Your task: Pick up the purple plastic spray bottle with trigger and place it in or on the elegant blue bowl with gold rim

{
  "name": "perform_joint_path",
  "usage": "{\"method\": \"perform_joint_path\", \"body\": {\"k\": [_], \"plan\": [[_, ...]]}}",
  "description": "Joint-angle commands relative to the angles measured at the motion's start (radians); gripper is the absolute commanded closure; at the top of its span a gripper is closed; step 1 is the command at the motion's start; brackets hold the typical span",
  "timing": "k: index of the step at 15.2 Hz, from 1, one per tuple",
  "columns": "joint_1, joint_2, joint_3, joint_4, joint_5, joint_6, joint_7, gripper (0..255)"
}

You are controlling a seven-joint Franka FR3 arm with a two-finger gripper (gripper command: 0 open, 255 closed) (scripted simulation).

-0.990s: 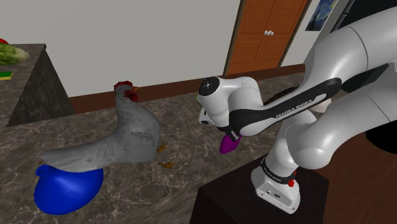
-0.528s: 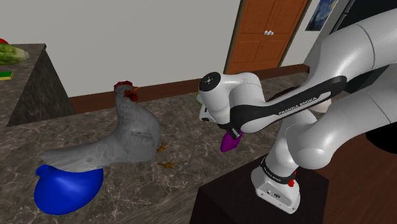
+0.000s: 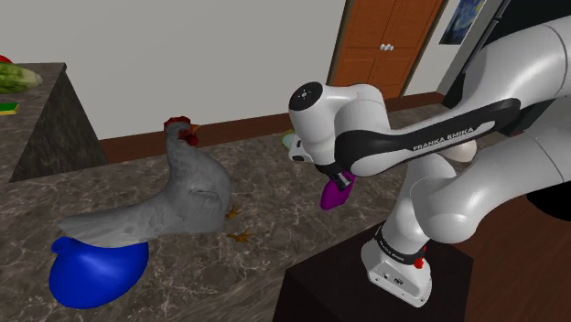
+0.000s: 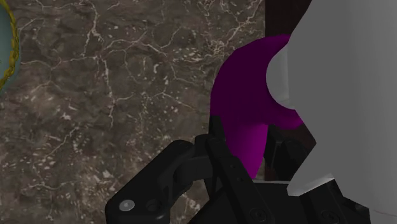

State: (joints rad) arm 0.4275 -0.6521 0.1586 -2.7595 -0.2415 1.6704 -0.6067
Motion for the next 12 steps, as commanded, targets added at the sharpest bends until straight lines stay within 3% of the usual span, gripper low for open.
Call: {"method": "perform_joint_path", "body": {"k": [1, 12], "plan": [[0.000, -0.014, -0.002, 0.018, 0.000, -0.031, -0.011, 255], [-0.001, -0.063, -0.006, 0.135, -0.001, -0.189, -0.060, 255]]}}
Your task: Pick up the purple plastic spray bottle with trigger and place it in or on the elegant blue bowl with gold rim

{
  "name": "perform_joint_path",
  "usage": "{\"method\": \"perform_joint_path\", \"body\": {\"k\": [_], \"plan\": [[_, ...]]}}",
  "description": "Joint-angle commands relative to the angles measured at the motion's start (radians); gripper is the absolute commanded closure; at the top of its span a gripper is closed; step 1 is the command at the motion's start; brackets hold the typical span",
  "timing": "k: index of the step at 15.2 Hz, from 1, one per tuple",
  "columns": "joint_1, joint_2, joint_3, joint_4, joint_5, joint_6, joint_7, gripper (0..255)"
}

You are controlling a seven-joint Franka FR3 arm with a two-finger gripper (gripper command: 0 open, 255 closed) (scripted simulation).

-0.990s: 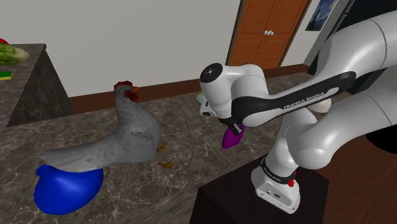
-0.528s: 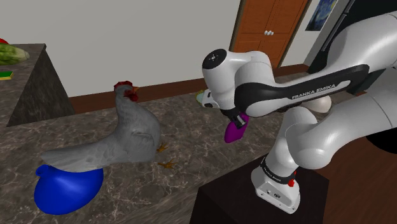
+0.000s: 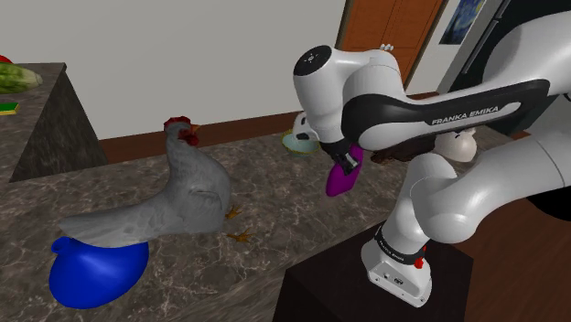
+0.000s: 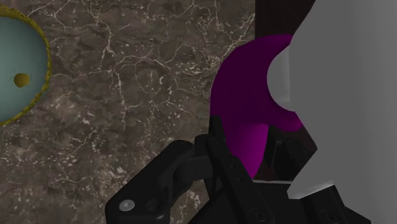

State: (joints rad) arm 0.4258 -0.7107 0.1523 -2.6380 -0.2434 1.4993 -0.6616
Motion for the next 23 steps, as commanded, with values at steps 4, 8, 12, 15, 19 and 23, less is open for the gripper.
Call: {"method": "perform_joint_path", "body": {"k": [4, 8, 12, 15, 19, 23], "plan": [[-0.001, -0.013, -0.001, 0.061, -0.002, -0.071, -0.021, 255], [-0.004, -0.017, -0.001, 0.112, -0.006, -0.123, -0.038, 255], [-0.041, 0.046, -0.055, 0.147, -0.072, -0.077, -0.089, 255], [-0.074, 0.118, -0.106, 0.189, -0.129, -0.028, -0.135, 255], [-0.115, 0.224, -0.167, 0.262, -0.192, 0.034, -0.194, 255], [-0.149, 0.338, -0.222, 0.353, -0.238, 0.088, -0.252, 255]]}}
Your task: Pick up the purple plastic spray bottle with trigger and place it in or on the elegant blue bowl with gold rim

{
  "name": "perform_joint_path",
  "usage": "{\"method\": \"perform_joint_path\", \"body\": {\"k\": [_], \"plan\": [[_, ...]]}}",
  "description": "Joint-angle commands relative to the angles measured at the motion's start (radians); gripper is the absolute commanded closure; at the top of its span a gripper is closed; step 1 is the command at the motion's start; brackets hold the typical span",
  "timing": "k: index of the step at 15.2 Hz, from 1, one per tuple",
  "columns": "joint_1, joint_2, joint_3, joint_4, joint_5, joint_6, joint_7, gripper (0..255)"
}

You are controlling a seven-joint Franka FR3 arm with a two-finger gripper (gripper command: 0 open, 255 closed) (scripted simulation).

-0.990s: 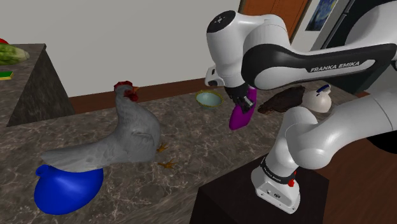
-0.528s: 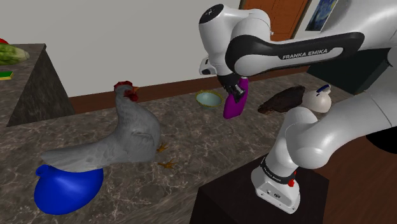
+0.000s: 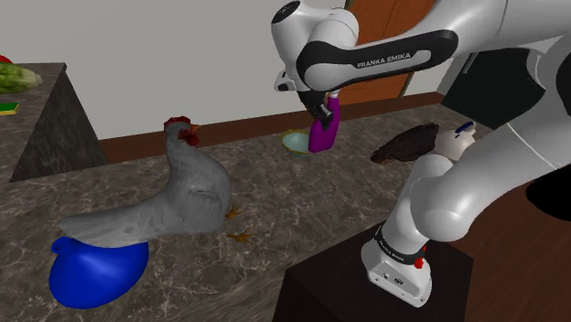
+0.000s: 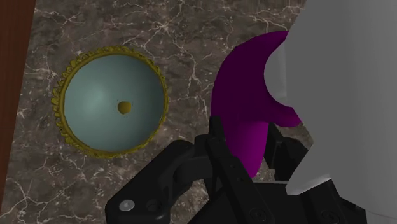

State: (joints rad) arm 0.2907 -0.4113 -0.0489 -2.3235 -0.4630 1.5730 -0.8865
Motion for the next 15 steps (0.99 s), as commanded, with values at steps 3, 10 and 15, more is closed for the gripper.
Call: {"method": "perform_joint_path", "body": {"k": [3, 10, 15], "plan": [[-0.037, 0.130, -0.058, 0.119, -0.042, 0.049, -0.071, 255], [-0.086, 0.354, -0.131, 0.343, -0.058, 0.107, -0.182, 255], [-0.096, 0.400, -0.141, 0.342, -0.059, 0.159, -0.178, 255]]}}
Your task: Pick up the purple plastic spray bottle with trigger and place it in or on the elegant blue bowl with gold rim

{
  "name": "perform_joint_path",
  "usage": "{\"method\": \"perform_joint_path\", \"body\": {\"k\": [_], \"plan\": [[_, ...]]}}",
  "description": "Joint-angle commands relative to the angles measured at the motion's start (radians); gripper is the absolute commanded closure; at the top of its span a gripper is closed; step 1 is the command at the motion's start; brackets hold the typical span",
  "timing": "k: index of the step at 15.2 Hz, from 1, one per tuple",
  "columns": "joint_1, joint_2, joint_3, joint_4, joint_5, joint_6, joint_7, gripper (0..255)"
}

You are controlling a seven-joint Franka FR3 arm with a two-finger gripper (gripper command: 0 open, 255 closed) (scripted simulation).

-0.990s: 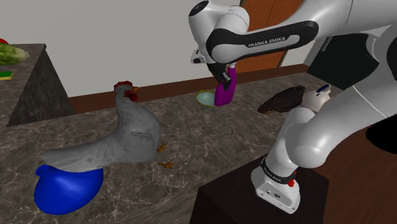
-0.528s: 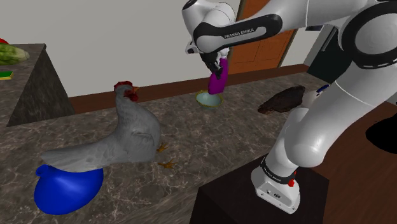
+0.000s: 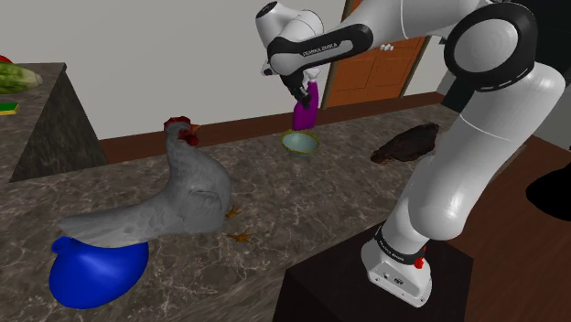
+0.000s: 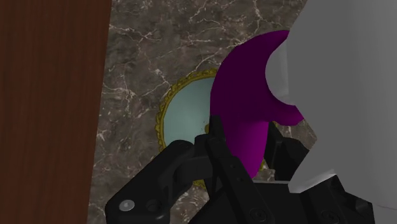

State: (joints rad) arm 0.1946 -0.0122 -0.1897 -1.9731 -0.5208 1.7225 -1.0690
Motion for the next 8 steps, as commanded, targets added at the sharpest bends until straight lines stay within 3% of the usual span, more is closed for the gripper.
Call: {"method": "perform_joint_path", "body": {"k": [1, 8], "plan": [[-0.001, 0.004, -0.001, -0.018, -0.002, 0.021, 0.009, 255], [-0.005, 0.034, -0.005, -0.077, -0.008, 0.102, 0.046, 255]]}}
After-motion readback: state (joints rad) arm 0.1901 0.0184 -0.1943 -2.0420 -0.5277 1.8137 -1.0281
